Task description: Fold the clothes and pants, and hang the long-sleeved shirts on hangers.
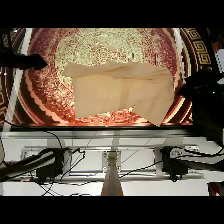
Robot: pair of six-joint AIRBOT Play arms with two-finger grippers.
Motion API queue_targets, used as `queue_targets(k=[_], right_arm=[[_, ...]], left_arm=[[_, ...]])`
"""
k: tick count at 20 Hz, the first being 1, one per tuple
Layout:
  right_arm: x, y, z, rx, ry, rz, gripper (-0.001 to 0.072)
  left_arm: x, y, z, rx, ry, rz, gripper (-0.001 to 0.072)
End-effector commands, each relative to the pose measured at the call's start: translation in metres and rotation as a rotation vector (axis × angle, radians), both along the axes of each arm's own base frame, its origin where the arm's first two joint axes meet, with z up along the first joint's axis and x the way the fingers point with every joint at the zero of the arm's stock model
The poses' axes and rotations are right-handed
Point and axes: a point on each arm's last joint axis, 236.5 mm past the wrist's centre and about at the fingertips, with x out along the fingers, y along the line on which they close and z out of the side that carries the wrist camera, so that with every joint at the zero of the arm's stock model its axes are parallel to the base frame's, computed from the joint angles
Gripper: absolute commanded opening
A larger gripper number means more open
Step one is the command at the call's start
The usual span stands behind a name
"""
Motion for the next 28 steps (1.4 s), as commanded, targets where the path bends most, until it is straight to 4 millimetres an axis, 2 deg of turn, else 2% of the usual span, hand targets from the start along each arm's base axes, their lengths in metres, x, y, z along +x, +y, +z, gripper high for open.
queue_targets(k=[1, 6, 8, 10, 13, 18, 23, 26, 27, 28], right_arm=[[-0.010, 0.019, -0.021, 0.123, 0.031, -0.077, 0.0465], [0.005, 0.034, -0.030, 0.227, 0.001, -0.142, 0.0448], [0.010, 0.034, -0.030, 0.221, -0.036, -0.109, 0.0404], [0.018, 0.033, -0.027, 0.220, -0.072, -0.112, 0.0404], [0.026, 0.028, -0.027, 0.201, -0.107, -0.128, 0.0406], [0.031, 0.021, -0.028, 0.176, -0.123, -0.147, 0.0411], [0.031, 0.021, -0.028, 0.175, -0.124, -0.148, 0.0411], [0.031, 0.021, -0.028, 0.175, -0.124, -0.148, 0.0410], [0.031, 0.021, -0.028, 0.175, -0.124, -0.147, 0.0410], [0.031, 0.021, -0.028, 0.175, -0.124, -0.147, 0.0410]], left_arm=[[-0.034, 0.011, -0.034, -0.065, 0.133, 0.060, 0.0531], [-0.077, -0.030, -0.107, -0.277, 0.297, 0.077, 0.0531], [-0.091, -0.047, -0.128, -0.344, 0.329, 0.074, 0.0532], [-0.101, -0.059, -0.144, -0.396, 0.340, 0.077, 0.0532], [-0.115, -0.062, -0.168, -0.407, 0.371, 0.118, 0.0532], [-0.146, -0.082, -0.190, -0.460, 0.464, 0.132, 0.0532], [-0.189, -0.121, -0.213, -0.441, 0.571, 0.042, 0.0532], [-0.187, -0.135, -0.223, -0.375, 0.535, 0.000, 0.0531], [-0.184, -0.140, -0.224, -0.370, 0.521, 0.001, 0.0502], [-0.182, -0.146, -0.223, -0.372, 0.512, -0.006, 0.0379]])
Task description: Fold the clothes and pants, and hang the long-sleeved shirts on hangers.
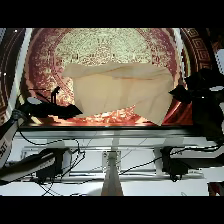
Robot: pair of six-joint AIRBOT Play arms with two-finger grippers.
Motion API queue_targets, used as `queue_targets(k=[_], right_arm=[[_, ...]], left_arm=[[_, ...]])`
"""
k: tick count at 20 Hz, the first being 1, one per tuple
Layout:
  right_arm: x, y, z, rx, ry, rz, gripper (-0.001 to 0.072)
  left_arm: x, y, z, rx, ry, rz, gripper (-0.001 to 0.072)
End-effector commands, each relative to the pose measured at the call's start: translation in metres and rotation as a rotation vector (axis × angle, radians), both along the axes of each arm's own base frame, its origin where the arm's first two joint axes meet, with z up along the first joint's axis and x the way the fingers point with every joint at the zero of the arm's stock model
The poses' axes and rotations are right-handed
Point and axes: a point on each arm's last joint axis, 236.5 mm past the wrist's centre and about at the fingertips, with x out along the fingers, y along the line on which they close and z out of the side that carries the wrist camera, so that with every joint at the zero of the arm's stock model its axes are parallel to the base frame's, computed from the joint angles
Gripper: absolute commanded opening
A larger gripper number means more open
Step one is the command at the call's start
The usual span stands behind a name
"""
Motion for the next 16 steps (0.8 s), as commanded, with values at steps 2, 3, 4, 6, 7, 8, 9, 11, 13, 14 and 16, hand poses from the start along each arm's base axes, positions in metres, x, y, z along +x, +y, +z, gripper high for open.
queue_targets(k=[2, 3, 4, 6, 7, 8, 9, 11, 13, 14, 16], right_arm=[[0.000, 0.000, 0.000, -0.001, 0.000, 0.001, 0.0410], [-0.001, 0.000, -0.001, -0.004, 0.003, 0.005, 0.0410], [-0.003, 0.000, -0.001, -0.004, 0.008, 0.012, 0.0410], [-0.007, -0.002, -0.004, -0.023, 0.021, 0.029, 0.0410], [-0.010, -0.004, -0.007, -0.039, 0.030, 0.041, 0.0408], [-0.012, -0.006, -0.008, -0.051, 0.036, 0.050, 0.0404], [-0.012, -0.007, -0.009, -0.056, 0.038, 0.051, 0.0354], [-0.010, -0.005, -0.007, -0.047, 0.027, 0.048, 0.0295], [-0.008, -0.003, -0.005, -0.043, 0.011, 0.059, 0.0350], [-0.008, 0.000, -0.006, -0.044, 0.013, 0.069, 0.0351], [-0.010, 0.014, -0.009, -0.025, 0.030, 0.108, 0.0351]], left_arm=[[0.002, -0.016, -0.008, 0.035, -0.043, -0.033, 0.0085], [0.003, -0.018, -0.007, 0.028, -0.049, -0.039, 0.0022], [0.005, -0.020, -0.005, 0.018, -0.056, -0.035, 0.0022], [0.015, -0.024, 0.003, -0.003, -0.093, -0.036, 0.0021], [0.023, -0.025, 0.008, -0.007, -0.117, -0.036, 0.0021], [0.034, -0.024, 0.015, -0.005, -0.146, -0.037, 0.0021], [0.046, -0.024, 0.024, -0.004, -0.181, -0.038, 0.0021], [0.073, -0.023, 0.044, -0.001, -0.253, -0.035, 0.0022], [0.096, -0.020, 0.065, 0.001, -0.320, -0.028, 0.0022], [0.105, -0.019, 0.073, 0.002, -0.347, -0.025, 0.0022], [0.117, -0.018, 0.085, 0.003, -0.384, -0.021, 0.0022]])
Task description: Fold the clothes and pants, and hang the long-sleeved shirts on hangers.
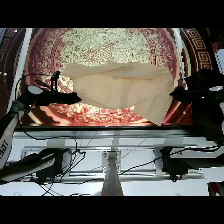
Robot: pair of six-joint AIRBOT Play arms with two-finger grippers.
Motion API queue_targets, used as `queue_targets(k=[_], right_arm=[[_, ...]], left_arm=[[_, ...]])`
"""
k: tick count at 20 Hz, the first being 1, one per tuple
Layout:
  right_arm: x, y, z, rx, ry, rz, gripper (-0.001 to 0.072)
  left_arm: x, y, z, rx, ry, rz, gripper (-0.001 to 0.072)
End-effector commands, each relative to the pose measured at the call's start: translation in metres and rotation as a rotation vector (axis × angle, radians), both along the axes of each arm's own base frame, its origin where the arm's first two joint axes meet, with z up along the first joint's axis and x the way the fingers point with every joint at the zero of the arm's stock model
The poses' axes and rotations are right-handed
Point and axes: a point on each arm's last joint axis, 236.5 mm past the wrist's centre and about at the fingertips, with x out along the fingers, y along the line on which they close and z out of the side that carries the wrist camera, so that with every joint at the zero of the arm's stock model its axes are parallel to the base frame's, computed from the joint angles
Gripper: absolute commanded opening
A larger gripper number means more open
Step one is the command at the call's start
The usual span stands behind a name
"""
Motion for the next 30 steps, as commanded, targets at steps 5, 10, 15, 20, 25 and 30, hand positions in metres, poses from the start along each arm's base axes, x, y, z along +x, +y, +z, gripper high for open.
queue_targets(k=[5, 10, 15, 20, 25, 30], right_arm=[[0.012, 0.048, 0.012, -0.009, -0.032, 0.183, 0.0051], [0.065, 0.043, 0.133, -0.151, -0.331, 0.223, 0.0015], [0.059, 0.060, 0.342, -0.300, -0.798, 0.206, 0.0015], [-0.045, 0.116, 0.536, -0.421, -1.282, 0.213, 0.0015], [-0.157, 0.152, 0.634, -0.580, -1.605, 0.176, 0.0015], [-0.127, 0.126, 0.617, -0.577, -1.486, 0.109, 0.0014]], left_arm=[[0.029, 0.005, 0.034, -0.003, -0.102, 0.017, 0.0022], [0.068, 0.046, 0.131, 0.022, -0.357, 0.110, 0.0021], [0.068, 0.106, 0.312, 0.127, -0.818, 0.282, 0.0021], [-0.022, 0.146, 0.501, 0.245, -1.406, 0.594, 0.0021], [-0.129, 0.149, 0.586, 0.241, -1.742, 0.766, 0.0020], [-0.076, 0.150, 0.546, 0.292, -1.586, 0.677, 0.0019]])
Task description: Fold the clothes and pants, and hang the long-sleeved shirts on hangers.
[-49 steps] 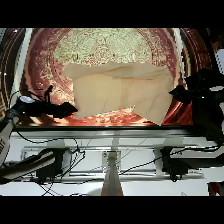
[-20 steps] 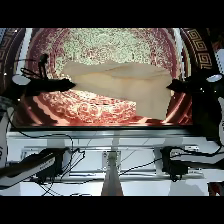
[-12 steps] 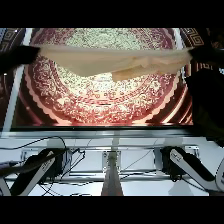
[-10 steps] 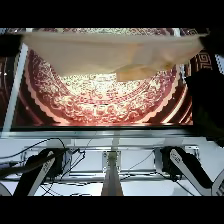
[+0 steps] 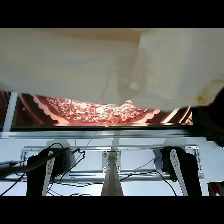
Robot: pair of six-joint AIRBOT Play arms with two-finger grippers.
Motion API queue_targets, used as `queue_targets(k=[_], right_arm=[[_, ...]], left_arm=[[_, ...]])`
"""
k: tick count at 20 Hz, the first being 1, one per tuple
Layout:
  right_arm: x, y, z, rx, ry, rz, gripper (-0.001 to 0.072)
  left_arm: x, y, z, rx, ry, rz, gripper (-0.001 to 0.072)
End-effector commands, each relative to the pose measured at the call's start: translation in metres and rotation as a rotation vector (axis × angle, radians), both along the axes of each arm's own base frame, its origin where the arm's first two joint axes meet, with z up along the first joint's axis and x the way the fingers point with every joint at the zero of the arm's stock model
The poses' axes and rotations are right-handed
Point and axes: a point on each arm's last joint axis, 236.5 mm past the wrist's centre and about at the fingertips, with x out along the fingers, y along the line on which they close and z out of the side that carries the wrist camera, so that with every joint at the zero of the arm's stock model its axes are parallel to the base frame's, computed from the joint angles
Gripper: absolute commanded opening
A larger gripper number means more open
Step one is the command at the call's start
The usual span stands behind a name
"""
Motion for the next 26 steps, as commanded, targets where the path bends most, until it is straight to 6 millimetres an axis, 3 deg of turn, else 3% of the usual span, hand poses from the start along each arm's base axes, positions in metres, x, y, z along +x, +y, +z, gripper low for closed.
queue_targets(k=[1, 4, 6, 9, 12, 14, 16, 19, 22, 26], right_arm=[[0.031, -0.017, -0.022, 0.058, 0.124, -0.025, 0.0014], [0.096, -0.016, -0.117, 0.120, 0.522, 0.122, 0.0015], [0.134, -0.022, -0.180, 0.168, 0.753, 0.206, 0.0015], [0.188, -0.033, -0.269, 0.228, 1.003, 0.254, 0.0015], [0.240, -0.031, -0.361, 0.228, 1.167, 0.229, 0.0015], [0.272, -0.032, -0.419, 0.180, 1.219, 0.161, 0.0015], [0.290, -0.038, -0.464, 0.122, 1.257, 0.091, 0.0015], [0.298, -0.061, -0.494, 0.122, 1.300, -0.014, 0.0015], [0.269, -0.070, -0.511, 0.052, 1.425, -0.028, 0.0015], [0.222, -0.069, -0.557, 0.031, 1.609, -0.018, 0.0015]], left_arm=[[0.047, 0.002, -0.040, 0.023, 0.167, -0.031, 0.0019], [0.136, -0.002, -0.151, 0.010, 0.545, -0.169, 0.0020], [0.183, -0.003, -0.239, 0.009, 0.789, -0.261, 0.0020], [0.230, -0.005, -0.356, -0.037, 1.048, -0.356, 0.0021], [0.257, -0.002, -0.434, -0.110, 1.172, -0.366, 0.0020], [0.267, -0.004, -0.471, -0.134, 1.227, -0.363, 0.0021], [0.273, -0.007, -0.496, -0.143, 1.259, -0.358, 0.0020], [0.276, -0.006, -0.507, -0.136, 1.272, -0.345, 0.0021], [0.258, -0.011, -0.520, -0.065, 1.353, -0.387, 0.0020], [0.201, -0.025, -0.564, 0.024, 1.648, -0.455, 0.0019]])
